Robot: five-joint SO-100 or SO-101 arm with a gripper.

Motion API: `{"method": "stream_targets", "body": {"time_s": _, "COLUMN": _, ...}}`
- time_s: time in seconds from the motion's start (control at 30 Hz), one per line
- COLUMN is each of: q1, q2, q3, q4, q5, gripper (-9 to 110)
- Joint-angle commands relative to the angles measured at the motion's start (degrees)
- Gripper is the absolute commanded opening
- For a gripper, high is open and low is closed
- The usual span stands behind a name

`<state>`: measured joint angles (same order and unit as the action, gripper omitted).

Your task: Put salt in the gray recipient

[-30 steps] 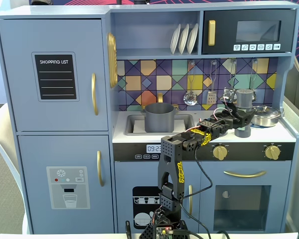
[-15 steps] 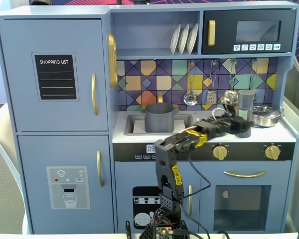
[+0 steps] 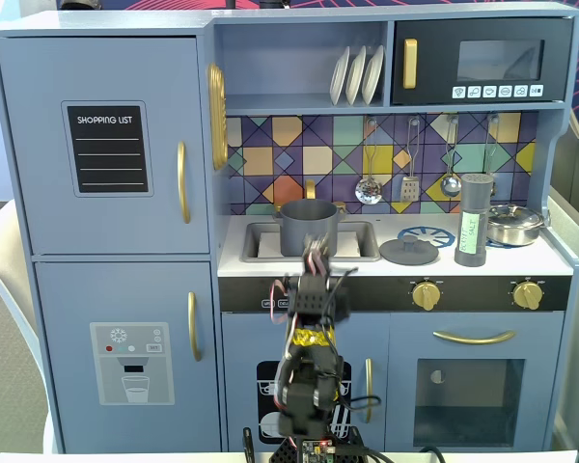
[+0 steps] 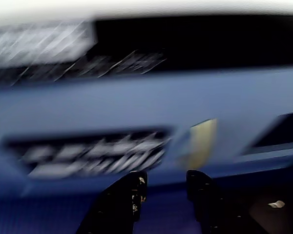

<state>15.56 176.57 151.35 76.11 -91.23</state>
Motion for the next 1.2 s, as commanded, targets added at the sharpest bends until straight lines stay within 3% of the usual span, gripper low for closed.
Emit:
{"method": "stream_targets", "body": {"time_s": 0.0, "q1": -7.21, "q2": 5.36, "q3": 14.24, "q4": -0.62, "q5": -3.08, "gripper": 0}}
{"method": "stream_targets", "body": {"time_s": 0.2, "q1": -10.37, "q2": 7.82, "q3": 27.07, "q4": -5.62, "q5": -2.02, "gripper": 0}}
{"method": "stream_targets", "body": {"time_s": 0.33, "q1": -13.97, "q2": 7.38, "q3": 27.25, "q4": -2.90, "q5": 2.99, "gripper": 0}}
{"method": "stream_targets", "body": {"time_s": 1.17, "q1": -14.59, "q2": 7.91, "q3": 27.25, "q4": -0.09, "q5": 3.43, "gripper": 1}}
